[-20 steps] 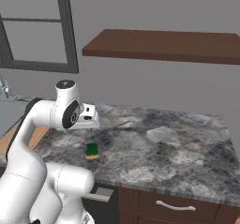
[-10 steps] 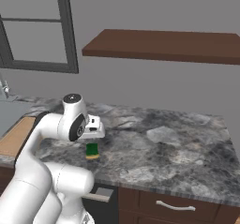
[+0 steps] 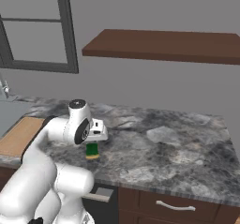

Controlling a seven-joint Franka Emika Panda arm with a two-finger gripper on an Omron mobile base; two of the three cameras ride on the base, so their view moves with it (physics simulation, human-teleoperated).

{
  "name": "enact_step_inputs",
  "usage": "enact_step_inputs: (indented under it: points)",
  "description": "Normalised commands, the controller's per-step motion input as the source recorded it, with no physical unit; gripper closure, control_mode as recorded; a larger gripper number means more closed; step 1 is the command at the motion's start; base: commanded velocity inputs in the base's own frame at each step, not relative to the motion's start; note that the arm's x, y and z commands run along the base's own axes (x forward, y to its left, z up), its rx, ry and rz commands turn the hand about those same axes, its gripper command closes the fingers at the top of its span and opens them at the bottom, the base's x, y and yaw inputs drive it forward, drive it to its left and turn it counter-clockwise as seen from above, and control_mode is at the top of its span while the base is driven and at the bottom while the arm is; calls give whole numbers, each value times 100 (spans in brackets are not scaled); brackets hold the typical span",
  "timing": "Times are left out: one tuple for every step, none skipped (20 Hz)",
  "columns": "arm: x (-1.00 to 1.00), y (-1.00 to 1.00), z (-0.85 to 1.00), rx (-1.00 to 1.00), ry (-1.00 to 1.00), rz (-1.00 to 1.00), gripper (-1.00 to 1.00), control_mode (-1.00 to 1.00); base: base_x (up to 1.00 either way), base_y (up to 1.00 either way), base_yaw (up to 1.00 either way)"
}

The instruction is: Pick up the sponge from the counter and clean the cutting board by briefly scrubbing or pressing down on the cutting board. Once finished, release the sponge.

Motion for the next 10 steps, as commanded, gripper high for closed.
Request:
enact_step_inputs:
  points:
    - [26, 0, -34, 0, 3, 0, -100, -100, 0, 0, 0]
    - [29, 0, -33, 0, 3, 0, -100, -100, 0, 0, 0]
    - [27, 0, -31, 0, 3, 0, -100, -100, 0, 0, 0]
    - [20, 0, -32, 0, 3, 0, -100, -100, 0, 0, 0]
    - [15, 0, -34, 0, 2, 0, -100, -100, 0, 0, 0]
    - [14, 0, -36, 0, 2, 0, -100, -100, 0, 0, 0]
    - [15, 0, -41, 0, 4, 0, -100, -100, 0, 0, 0]
    - [14, 0, -41, 0, 4, 0, -100, -100, 0, 0, 0]
    - [5, 0, -39, 0, 4, 0, -100, -100, 0, 0, 0]
    - [0, 0, -36, 0, 5, 0, -100, -100, 0, 0, 0]
